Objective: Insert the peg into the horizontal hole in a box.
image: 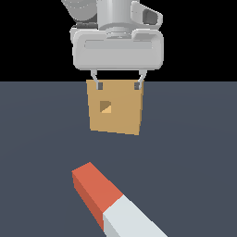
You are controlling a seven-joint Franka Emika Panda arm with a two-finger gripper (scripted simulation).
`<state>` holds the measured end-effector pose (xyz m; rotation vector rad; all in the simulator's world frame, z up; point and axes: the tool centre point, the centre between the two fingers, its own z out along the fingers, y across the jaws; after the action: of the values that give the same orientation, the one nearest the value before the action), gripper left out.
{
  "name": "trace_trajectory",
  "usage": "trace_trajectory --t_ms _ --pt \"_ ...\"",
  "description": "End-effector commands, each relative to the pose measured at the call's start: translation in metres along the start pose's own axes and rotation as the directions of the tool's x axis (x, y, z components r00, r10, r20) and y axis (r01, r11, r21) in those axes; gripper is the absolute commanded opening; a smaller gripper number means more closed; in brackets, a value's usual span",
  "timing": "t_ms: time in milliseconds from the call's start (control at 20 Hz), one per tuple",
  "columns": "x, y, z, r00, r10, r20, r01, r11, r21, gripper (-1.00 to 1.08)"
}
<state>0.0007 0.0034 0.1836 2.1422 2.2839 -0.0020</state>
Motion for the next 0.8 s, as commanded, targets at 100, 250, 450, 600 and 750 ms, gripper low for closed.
trace_trajectory --t_ms 100,250,450,600,750 --pt "-0.001 0.0 0.0 1.0 -0.002 0.0 0.002 1.0 0.0 1.0" --pt "-0.003 -0.001 0.002 1.0 -0.011 0.0 0.011 1.0 0.0 1.0" --pt "-0.011 -0.004 0.006 0.999 -0.034 0.0 0.034 0.999 0.0 1.0" --pt "-0.019 -0.006 0.01 0.998 -0.06 -0.001 0.06 0.998 0.0 1.0" --pt "-0.03 -0.009 0.016 0.996 -0.094 -0.001 0.094 0.996 0.0 1.0"
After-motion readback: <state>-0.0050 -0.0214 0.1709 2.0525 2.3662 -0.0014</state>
